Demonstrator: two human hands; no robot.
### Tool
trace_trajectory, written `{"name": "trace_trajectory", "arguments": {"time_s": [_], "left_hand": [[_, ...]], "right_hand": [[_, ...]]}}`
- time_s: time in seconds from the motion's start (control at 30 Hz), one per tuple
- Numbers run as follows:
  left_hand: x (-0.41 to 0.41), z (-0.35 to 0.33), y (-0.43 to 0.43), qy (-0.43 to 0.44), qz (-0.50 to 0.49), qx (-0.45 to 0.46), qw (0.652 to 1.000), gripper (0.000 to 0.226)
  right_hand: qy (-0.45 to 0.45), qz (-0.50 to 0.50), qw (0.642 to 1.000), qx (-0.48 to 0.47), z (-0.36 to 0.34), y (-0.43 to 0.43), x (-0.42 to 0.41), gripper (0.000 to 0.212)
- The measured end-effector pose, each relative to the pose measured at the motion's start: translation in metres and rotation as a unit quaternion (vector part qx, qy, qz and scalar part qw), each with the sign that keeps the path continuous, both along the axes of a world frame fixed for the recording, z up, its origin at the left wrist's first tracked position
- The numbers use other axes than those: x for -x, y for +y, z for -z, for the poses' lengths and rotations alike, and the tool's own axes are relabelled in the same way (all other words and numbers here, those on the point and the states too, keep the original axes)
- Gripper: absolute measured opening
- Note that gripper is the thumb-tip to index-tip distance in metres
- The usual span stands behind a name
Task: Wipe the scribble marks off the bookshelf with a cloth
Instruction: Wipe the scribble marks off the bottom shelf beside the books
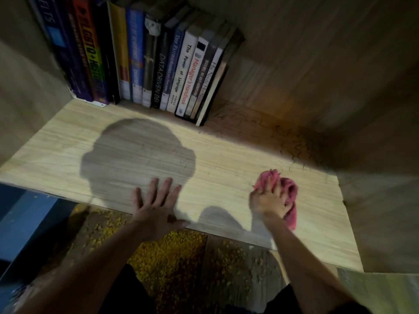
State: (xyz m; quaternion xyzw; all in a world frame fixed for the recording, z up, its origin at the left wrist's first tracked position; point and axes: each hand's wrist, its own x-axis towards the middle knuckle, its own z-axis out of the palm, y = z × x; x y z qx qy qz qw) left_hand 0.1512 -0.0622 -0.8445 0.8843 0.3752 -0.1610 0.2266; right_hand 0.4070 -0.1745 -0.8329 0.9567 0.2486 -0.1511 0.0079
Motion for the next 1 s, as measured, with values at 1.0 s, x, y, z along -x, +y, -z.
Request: {"name": "trace_trajectory", "arguments": {"time_s": [1.0], "left_hand": [[-0.042,0.009,0.110,-0.136,-0.184,-0.147,0.962,0.071]], "right_hand": [[-0.041,-0.119,0.985,-0.115,0.032,-0.011,0.031,0.074]]}}
